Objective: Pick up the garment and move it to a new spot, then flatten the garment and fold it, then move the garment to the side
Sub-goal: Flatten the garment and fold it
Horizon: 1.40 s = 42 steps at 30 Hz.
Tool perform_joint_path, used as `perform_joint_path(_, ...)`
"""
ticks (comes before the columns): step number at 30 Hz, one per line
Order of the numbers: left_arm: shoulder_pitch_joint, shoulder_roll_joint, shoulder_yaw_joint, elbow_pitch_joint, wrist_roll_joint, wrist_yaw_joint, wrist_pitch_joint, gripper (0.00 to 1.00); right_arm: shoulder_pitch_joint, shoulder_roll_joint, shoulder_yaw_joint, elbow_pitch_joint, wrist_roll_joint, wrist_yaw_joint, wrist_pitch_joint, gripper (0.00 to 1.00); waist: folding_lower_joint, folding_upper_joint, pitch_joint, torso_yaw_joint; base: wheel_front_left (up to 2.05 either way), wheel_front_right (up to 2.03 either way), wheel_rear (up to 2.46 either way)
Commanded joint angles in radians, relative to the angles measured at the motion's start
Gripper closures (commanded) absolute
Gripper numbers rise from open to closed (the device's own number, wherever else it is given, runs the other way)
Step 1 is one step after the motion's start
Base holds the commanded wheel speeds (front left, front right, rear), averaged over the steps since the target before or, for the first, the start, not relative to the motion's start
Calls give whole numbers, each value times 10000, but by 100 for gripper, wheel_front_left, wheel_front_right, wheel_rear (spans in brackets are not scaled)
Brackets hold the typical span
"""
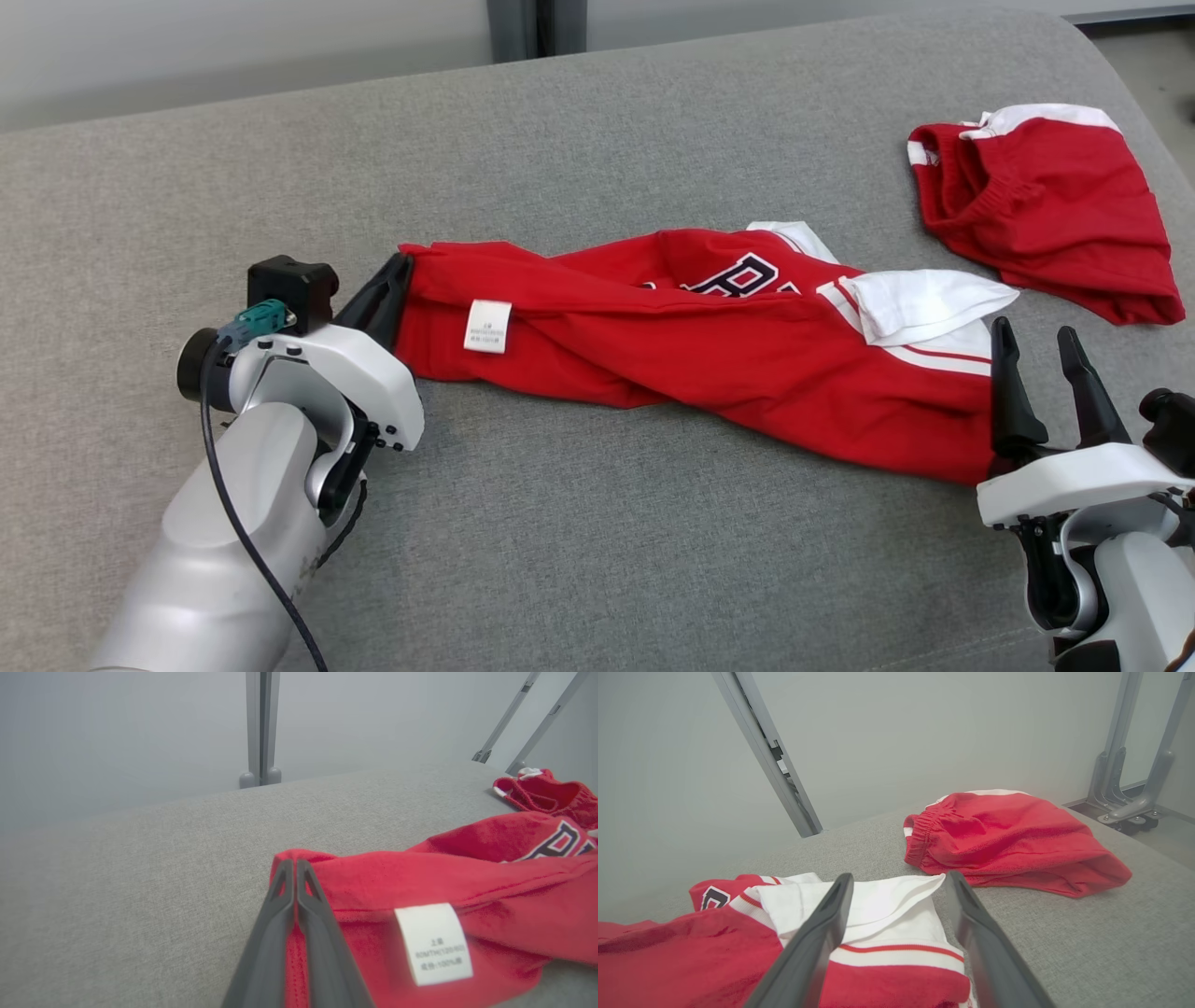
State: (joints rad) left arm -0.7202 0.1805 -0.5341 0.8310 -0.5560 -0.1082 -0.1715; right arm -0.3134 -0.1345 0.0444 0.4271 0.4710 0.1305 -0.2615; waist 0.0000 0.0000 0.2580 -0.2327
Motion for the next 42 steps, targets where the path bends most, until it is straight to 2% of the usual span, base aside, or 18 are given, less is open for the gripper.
perform_joint_path(1, -95, 42, 76, -33, -45, 88, -166, 100, 50, -93, -10, -48, -72, 5, -47, 0, 0, 0, -57, 45, 0, 0, 0)
perform_joint_path(11, 409, 30, 618, -650, -201, 395, -877, 100, -307, -533, 181, 326, 73, 5, -45, 0, 0, 0, -273, 308, 0, 0, 0)
perform_joint_path(18, 733, -2, 566, -953, -105, 375, -932, 100, -1272, -852, 181, 1553, 1437, 6, 475, 0, 0, 0, -100, 500, 0, 0, 0)
perform_joint_path(25, 722, -75, 395, -1003, -16, 352, -922, 100, -2187, -866, 117, 2906, 2921, 6, 1354, 0, 0, 0, 60, 727, 0, 0, 0)
perform_joint_path(36, 782, -59, 259, -950, -80, 390, -922, 100, -2401, -897, 797, 3445, 4109, 6, 1580, 0, 0, 0, 15, 805, 0, 0, 0)
perform_joint_path(37, 788, -55, 252, -945, -84, 397, -922, 100, -2406, -904, 848, 3456, 4172, 6, 1563, 5, 0, 0, 4, 788, 0, 0, 0)
perform_joint_path(38, 797, -56, 247, -938, -93, 403, -923, 100, -2410, -913, 906, 3469, 4238, 6, 1540, 24, 0, 0, -6, 770, 0, 0, 0)
perform_joint_path(39, 797, -56, 247, -938, -93, 403, -923, 100, -2410, -913, 906, 3469, 4238, 6, 1540, 24, 0, 0, -6, 770, 0, 0, 0)
perform_joint_path(40, 807, -55, 241, -933, -105, 401, -924, 100, -2414, -930, 962, 3479, 4304, 6, 1513, 50, 0, 0, -14, 753, 0, 0, 0)
perform_joint_path(42, 823, -56, 231, -925, -124, 397, -924, 100, -2425, -969, 1045, 3492, 4442, 6, 1457, 71, 0, 0, -23, 721, 0, 0, 0)
